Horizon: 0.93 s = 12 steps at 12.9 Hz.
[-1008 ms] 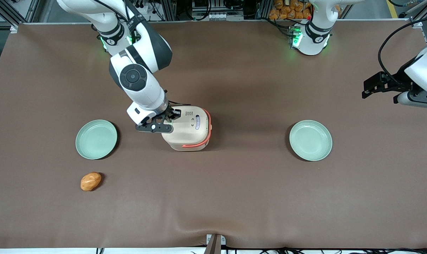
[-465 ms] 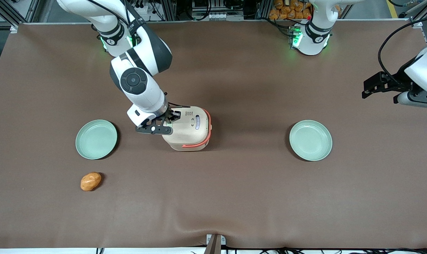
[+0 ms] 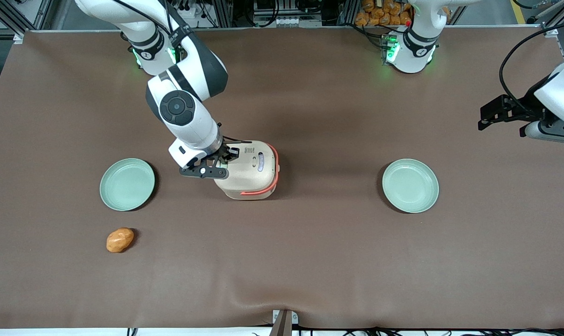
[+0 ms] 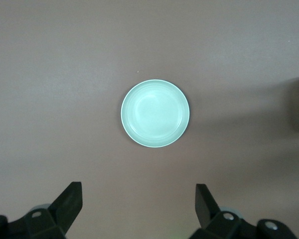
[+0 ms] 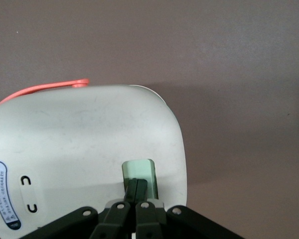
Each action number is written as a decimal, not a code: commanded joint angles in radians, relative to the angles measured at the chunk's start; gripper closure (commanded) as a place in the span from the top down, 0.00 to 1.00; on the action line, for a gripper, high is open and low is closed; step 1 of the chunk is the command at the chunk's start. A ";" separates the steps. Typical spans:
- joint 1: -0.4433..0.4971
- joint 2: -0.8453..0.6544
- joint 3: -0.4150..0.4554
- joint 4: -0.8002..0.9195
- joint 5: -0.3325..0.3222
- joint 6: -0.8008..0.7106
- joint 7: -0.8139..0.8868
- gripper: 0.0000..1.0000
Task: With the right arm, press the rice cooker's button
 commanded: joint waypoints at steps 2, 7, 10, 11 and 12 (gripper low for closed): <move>-0.019 0.009 -0.005 -0.001 -0.010 0.018 0.005 0.00; -0.042 -0.051 -0.002 0.221 0.009 -0.245 -0.005 0.93; -0.097 -0.164 -0.005 0.231 0.006 -0.354 -0.015 1.00; -0.101 -0.201 -0.028 0.232 0.004 -0.386 -0.016 1.00; -0.092 -0.241 -0.075 0.231 0.004 -0.397 -0.016 1.00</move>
